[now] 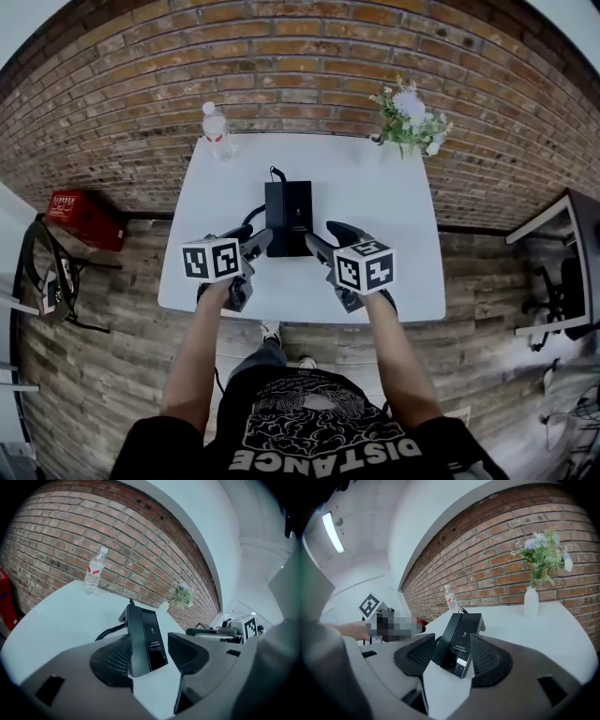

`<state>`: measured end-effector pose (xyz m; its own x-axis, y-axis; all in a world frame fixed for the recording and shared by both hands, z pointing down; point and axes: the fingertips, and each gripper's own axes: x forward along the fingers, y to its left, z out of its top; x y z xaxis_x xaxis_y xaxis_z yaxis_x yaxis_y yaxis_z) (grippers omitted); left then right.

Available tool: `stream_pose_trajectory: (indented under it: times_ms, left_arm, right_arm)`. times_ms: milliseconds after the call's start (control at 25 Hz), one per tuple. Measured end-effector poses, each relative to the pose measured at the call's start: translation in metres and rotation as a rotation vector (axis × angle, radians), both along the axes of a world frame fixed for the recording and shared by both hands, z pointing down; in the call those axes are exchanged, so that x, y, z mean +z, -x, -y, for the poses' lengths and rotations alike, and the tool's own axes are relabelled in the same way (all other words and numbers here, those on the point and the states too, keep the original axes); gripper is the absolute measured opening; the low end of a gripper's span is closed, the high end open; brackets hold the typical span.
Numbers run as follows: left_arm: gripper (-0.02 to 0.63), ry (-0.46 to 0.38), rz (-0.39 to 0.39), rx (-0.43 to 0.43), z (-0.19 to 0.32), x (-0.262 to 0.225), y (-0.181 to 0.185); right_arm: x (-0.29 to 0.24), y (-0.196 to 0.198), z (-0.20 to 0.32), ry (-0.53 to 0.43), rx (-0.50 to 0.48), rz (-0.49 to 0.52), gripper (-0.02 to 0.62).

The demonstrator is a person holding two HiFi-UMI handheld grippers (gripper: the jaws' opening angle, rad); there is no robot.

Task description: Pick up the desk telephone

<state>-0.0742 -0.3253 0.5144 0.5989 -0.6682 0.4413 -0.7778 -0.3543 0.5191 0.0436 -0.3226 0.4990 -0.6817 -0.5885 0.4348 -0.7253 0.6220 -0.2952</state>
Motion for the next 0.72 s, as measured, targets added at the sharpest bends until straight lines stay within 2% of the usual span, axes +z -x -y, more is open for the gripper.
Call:
stream_pose_trajectory:
  times_ms: [320,720]
  left_arm:
    - [0.236,0.106,-0.039,0.093,0.041,0.041,-0.005]
    - [0.239,0.166,-0.108,0.182,0.074,0.062,-0.013]
  right_arm:
    - [0.040,0.010,0.035,0.094,0.003,-0.037,0.237]
    - [0.079,0.025,0.059,0.209,0.017,-0.015,0.267]
